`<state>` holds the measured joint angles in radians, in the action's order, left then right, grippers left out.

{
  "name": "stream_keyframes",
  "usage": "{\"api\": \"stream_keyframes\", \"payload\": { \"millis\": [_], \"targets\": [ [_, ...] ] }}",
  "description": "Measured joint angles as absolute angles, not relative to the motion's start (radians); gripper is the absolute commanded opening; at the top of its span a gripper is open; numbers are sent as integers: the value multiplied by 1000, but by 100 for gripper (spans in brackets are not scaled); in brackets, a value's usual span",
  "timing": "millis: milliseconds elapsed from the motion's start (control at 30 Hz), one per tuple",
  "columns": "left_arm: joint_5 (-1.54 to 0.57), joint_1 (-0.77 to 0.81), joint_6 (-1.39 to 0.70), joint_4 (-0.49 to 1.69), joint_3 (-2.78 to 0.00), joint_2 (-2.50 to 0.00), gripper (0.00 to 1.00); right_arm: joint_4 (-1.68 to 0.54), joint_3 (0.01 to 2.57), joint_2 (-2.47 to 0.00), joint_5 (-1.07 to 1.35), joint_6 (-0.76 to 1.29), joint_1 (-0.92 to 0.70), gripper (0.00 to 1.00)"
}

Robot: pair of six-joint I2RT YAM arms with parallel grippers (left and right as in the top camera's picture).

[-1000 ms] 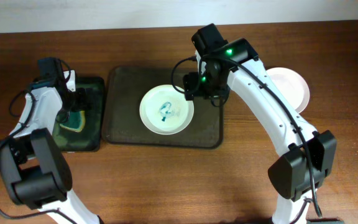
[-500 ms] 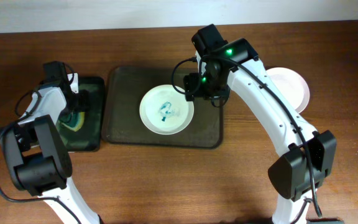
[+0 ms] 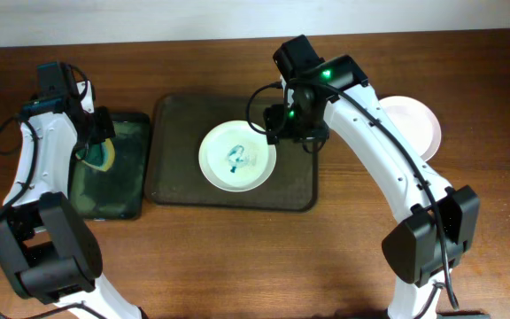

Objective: Clean dirty plates on tray and stack at the side
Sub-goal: 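Grasp the sponge from the green tray with the left gripper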

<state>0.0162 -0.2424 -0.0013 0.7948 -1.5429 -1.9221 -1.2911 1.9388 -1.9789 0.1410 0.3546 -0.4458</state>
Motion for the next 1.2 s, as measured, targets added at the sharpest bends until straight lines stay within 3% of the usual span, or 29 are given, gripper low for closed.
{"api": "stream_keyframes", "payload": {
  "millis": [233,300,467,600,633,833,900,1200],
  "targets": [
    [16,-242,-9,827,-1543,-1922,0,-1292,1920,-1981,132,355,-446,76],
    [16,-242,-9,828,-1543,-1922,0,-1176,1809,-1987,131,355,-446,75],
    [15,-242,-12,830,-1543,-1922,0,-885,1565,-2002,141,350,-446,52],
    [15,-241,-12,830,-1543,-1922,0,-729,1494,-2015,141,342,-446,46],
    [16,-237,-12,830,-1543,-1922,0,-723,1494,-2024,141,344,-447,37],
    [-43,-228,-13,828,-1543,-1833,0,-649,1488,-2083,141,352,-465,6],
    [-57,-203,-13,828,-1543,-1804,0,-640,1488,-2083,140,361,-472,4],
    [-174,186,-51,758,-1498,-1801,0,-615,1488,-2083,148,438,-485,4]
  ]
}}
